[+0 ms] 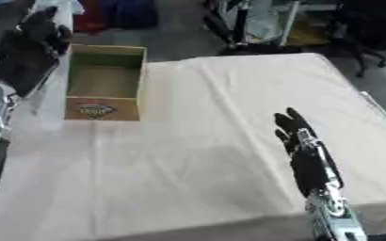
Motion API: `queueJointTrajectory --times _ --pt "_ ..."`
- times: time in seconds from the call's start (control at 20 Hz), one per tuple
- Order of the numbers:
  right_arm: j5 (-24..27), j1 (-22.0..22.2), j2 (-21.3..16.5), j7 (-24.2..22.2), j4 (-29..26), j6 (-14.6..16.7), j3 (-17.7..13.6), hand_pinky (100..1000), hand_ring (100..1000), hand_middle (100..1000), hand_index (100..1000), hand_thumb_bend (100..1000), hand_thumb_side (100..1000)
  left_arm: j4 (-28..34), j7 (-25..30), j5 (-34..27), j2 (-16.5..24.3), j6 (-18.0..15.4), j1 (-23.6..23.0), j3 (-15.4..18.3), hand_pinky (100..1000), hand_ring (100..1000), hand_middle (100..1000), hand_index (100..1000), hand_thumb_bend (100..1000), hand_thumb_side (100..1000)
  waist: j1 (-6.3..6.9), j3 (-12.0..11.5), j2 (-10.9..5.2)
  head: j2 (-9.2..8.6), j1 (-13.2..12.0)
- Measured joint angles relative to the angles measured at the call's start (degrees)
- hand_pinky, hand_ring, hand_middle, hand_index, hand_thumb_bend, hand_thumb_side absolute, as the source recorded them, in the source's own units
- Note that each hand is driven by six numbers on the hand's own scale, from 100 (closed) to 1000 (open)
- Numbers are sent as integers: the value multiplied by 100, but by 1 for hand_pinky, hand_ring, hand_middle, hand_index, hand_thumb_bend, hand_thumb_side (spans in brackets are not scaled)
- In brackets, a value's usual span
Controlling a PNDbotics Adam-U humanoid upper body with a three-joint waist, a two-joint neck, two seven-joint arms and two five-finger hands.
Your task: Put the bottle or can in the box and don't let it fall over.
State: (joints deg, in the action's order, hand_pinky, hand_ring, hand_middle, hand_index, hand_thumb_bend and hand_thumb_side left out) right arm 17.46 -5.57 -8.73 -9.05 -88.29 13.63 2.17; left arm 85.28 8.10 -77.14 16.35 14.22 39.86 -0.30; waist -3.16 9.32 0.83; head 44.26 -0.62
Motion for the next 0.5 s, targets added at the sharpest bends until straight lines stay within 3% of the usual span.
queueJointTrajectory --times 0.3,0.5 --pt "49 -230 190 -197 -1 -77 219 1000 982 859 968 100 788 -1129 -28 528 509 -217 741 177 560 275 237 1000 491 938 -10 557 198 0 -302" --pt "99 -476 379 -385 -29 -148 415 1000 981 859 967 100 785 -1840 6 849 816 -443 938 343 570 269 237 1000 519 967 -13 909 384 0 -586"
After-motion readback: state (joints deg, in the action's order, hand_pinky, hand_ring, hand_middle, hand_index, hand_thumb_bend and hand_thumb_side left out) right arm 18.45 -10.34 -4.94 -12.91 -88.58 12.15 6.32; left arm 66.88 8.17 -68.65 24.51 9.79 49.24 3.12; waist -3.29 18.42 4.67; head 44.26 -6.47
